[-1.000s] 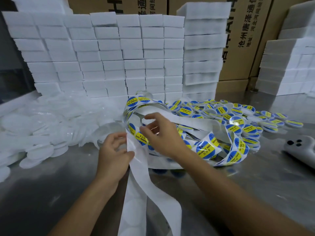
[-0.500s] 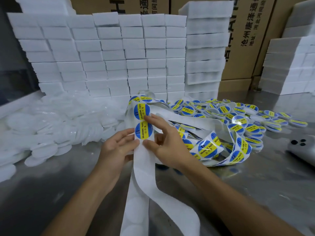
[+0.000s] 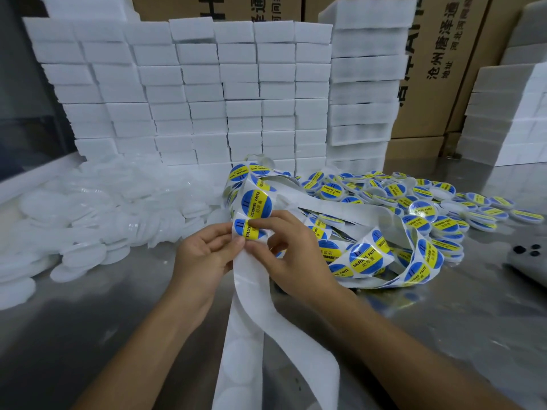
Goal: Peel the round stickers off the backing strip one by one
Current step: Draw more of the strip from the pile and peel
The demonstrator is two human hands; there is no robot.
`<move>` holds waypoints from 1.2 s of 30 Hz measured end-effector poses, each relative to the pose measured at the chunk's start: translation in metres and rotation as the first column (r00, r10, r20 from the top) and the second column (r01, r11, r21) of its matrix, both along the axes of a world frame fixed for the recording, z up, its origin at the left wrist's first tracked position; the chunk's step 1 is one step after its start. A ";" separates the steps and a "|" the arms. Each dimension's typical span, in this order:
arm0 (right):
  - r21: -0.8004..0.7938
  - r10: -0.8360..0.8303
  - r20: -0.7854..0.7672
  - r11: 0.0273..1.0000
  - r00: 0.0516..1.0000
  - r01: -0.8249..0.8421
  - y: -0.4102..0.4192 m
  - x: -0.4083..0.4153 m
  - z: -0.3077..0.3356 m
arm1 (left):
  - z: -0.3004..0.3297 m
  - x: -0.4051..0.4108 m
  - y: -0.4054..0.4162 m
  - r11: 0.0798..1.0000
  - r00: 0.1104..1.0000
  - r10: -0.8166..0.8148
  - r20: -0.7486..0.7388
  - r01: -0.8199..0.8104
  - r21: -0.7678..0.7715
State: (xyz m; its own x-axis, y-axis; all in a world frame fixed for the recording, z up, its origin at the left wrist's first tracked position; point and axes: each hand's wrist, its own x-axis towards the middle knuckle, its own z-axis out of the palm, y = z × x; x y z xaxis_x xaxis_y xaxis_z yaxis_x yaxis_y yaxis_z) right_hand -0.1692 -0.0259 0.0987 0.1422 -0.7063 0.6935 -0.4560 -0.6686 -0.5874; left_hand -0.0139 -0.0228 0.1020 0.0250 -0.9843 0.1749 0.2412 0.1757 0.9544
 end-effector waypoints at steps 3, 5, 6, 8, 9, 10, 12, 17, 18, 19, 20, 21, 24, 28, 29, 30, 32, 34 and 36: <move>0.003 -0.034 -0.014 0.999 0.999 0.034 0.001 0.001 -0.001 | 0.000 -0.001 0.000 1.000 1.000 0.021 0.021 -0.020 -0.013; -0.005 -0.042 0.004 0.999 0.999 0.042 0.001 0.003 -0.001 | -0.001 -0.001 -0.001 0.999 0.999 0.030 0.035 -0.029 -0.023; -0.004 -0.041 0.011 0.999 0.999 0.041 0.000 0.003 -0.001 | -0.002 -0.001 0.000 0.999 0.998 0.035 0.049 -0.034 -0.029; 0.013 -0.040 0.010 0.999 0.999 0.040 0.000 0.003 0.000 | -0.003 -0.002 0.000 0.999 0.996 0.036 0.078 -0.033 -0.042; 0.031 -0.039 0.011 0.999 0.999 0.039 0.000 0.003 -0.001 | -0.003 -0.002 0.000 0.998 0.996 0.034 0.087 -0.030 -0.046; 0.058 -0.040 0.024 0.998 0.999 0.038 0.000 0.003 -0.001 | -0.004 -0.002 0.000 0.998 0.994 0.038 0.098 -0.033 -0.048; 0.137 -0.053 0.111 0.990 0.992 0.038 -0.001 0.003 -0.003 | -0.006 -0.002 -0.001 0.997 0.987 0.060 0.148 -0.053 -0.048; 0.241 -0.202 0.340 0.963 0.918 0.122 -0.008 0.000 0.000 | -0.011 -0.003 -0.002 0.996 0.950 0.083 0.302 -0.070 -0.053; 0.277 -0.249 0.385 0.950 0.888 0.146 -0.008 -0.001 0.003 | -0.012 -0.003 -0.003 0.994 0.935 0.101 0.340 -0.083 -0.066; 0.313 -0.288 0.436 0.937 0.852 0.156 -0.008 -0.003 0.005 | -0.014 -0.002 -0.003 0.991 0.915 0.128 0.382 -0.101 -0.089; 0.337 -0.303 0.492 0.931 0.816 0.143 -0.008 -0.005 0.008 | -0.015 -0.001 -0.004 0.985 0.890 0.161 0.427 -0.120 -0.122; 0.341 -0.291 0.547 0.934 0.785 0.109 -0.007 -0.007 0.012 | -0.017 0.000 -0.004 0.979 0.863 0.191 0.467 -0.132 -0.158; 0.314 -0.168 0.607 0.949 0.777 -0.041 -0.003 -0.007 0.019 | -0.023 -0.001 -0.002 0.953 0.781 0.268 0.564 -0.130 -0.274; 0.305 0.088 0.662 0.876 0.745 -0.374 0.007 0.013 0.015 | -0.028 -0.009 0.001 0.896 0.604 0.372 0.705 -0.037 -0.442; 0.308 0.114 0.683 0.851 0.722 -0.426 0.008 0.017 0.013 | -0.029 -0.009 0.000 0.894 0.586 0.365 0.723 -0.002 -0.449; 0.312 0.120 0.695 0.839 0.709 -0.447 0.009 0.019 0.012 | -0.030 -0.010 0.000 0.898 0.584 0.347 0.734 0.021 -0.441; 0.321 0.112 0.691 0.838 0.714 -0.442 0.008 0.018 0.009 | -0.029 -0.010 -0.001 0.924 0.627 0.301 0.719 -0.004 -0.383; 0.347 0.096 0.671 0.835 0.735 -0.426 0.006 0.013 0.008 | -0.025 -0.008 0.000 0.966 0.764 0.225 0.605 -0.092 -0.242; 0.396 0.063 0.643 0.825 0.763 -0.403 0.004 0.009 0.006 | -0.020 -0.004 0.000 0.995 0.932 0.100 0.347 -0.092 -0.041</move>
State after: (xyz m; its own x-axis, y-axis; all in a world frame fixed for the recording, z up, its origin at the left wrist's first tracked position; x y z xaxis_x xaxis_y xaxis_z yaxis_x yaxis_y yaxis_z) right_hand -0.1606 -0.0223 0.1048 0.0423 -0.9631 0.2659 0.2185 -0.2508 -0.9431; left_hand -0.0183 -0.0232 0.0823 0.0524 -0.9757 0.2126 -0.1248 0.2048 0.9708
